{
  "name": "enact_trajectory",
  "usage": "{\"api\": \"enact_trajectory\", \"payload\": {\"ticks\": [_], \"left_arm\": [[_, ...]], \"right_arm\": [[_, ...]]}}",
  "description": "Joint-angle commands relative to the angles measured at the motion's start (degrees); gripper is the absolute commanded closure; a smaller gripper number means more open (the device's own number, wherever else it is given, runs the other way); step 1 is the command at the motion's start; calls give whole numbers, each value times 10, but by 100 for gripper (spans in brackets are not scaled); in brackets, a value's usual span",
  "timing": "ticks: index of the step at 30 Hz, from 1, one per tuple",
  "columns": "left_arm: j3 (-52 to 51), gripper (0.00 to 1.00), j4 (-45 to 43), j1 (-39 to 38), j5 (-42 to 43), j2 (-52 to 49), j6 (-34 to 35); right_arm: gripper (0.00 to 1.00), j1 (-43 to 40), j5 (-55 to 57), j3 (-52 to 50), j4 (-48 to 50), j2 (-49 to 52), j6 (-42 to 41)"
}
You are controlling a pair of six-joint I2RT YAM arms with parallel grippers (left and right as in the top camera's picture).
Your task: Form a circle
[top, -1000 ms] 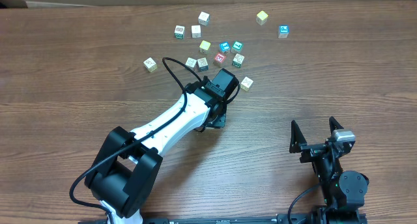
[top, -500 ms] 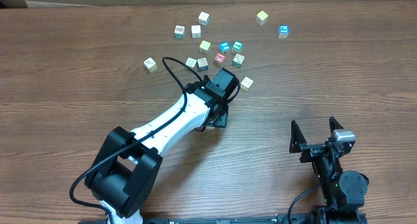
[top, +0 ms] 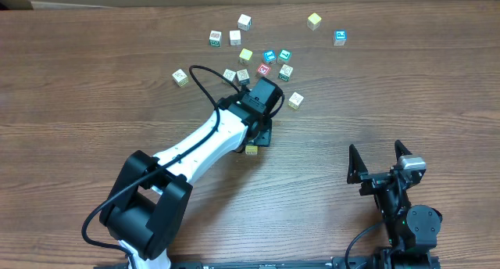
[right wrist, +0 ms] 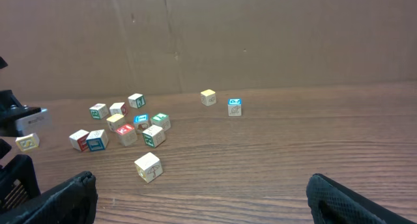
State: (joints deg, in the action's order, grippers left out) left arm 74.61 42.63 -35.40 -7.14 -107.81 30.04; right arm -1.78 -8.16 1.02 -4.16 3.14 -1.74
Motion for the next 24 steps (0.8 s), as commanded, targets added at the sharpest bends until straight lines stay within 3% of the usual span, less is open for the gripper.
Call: {"api": "enact_trajectory", "payload": {"ticks": [1, 11, 24], "left_arm": [[1, 34, 4, 5, 10, -6, -4], [1, 28, 1, 4, 36, -6, -5], [1, 32, -16, 4, 41, -6, -2]], "right_arm": [[0, 3, -1, -5, 2, 1, -4], [0, 3, -1, -5, 2, 1, -4], [0, 3, -1, -5, 2, 1, -3]]}}
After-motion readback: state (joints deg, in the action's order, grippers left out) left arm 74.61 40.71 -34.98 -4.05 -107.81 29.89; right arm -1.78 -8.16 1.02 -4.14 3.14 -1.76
